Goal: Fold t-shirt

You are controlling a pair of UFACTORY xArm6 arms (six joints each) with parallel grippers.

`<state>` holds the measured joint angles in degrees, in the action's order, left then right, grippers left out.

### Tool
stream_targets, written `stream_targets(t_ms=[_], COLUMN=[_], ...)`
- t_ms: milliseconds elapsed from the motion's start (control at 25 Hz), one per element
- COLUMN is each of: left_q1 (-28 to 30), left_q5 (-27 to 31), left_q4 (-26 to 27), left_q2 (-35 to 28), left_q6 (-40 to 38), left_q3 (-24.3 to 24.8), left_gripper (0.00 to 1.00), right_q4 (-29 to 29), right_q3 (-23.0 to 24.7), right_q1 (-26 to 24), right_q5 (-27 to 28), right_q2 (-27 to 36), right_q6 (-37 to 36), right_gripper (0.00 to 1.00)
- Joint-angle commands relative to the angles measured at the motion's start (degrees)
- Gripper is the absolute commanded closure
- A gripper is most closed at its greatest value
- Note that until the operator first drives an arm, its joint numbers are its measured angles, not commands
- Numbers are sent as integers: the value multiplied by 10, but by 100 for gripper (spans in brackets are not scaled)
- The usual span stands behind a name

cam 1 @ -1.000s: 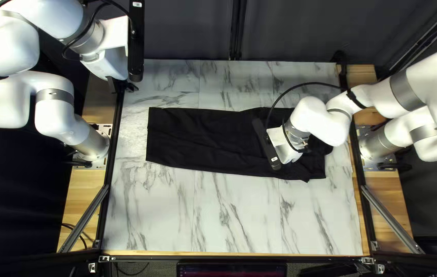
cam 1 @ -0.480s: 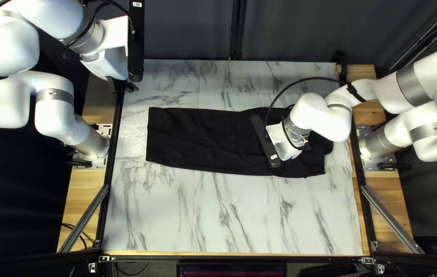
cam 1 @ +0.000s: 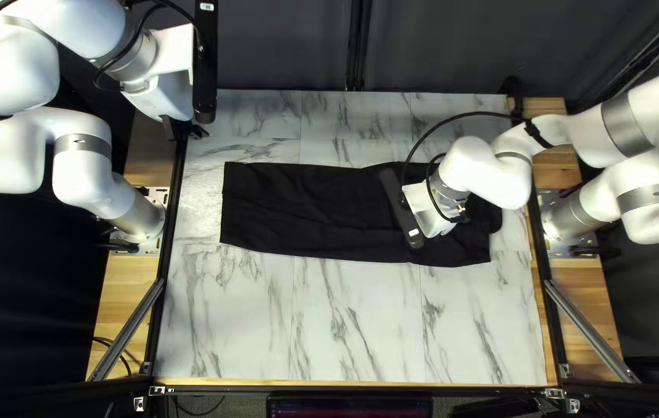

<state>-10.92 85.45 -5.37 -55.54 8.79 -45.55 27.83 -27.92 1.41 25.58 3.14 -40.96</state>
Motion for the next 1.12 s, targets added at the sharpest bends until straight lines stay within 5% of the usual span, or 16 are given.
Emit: stream_targets(t_ms=[40,160,560,880,1120], left_q1=[0,0,0,0,0], left_q5=[0,0,0,0,0], left_q4=[0,0,0,0,0], left_q2=[0,0,0,0,0], left_q6=[0,0,0,0,0], left_q3=[0,0,0,0,0], left_gripper=[0,0,0,0,0], right_q4=[-36,-55,32,-10,19], right_q3=[-8,-7,-4,4,-3], right_q1=[-2,0,-26,-23,-28], right_q5=[22,22,-2,18,-2], right_q2=[21,28,-24,15,-16], right_q6=[38,58,-58,-2,-38], right_gripper=[100,100,100,100,100])
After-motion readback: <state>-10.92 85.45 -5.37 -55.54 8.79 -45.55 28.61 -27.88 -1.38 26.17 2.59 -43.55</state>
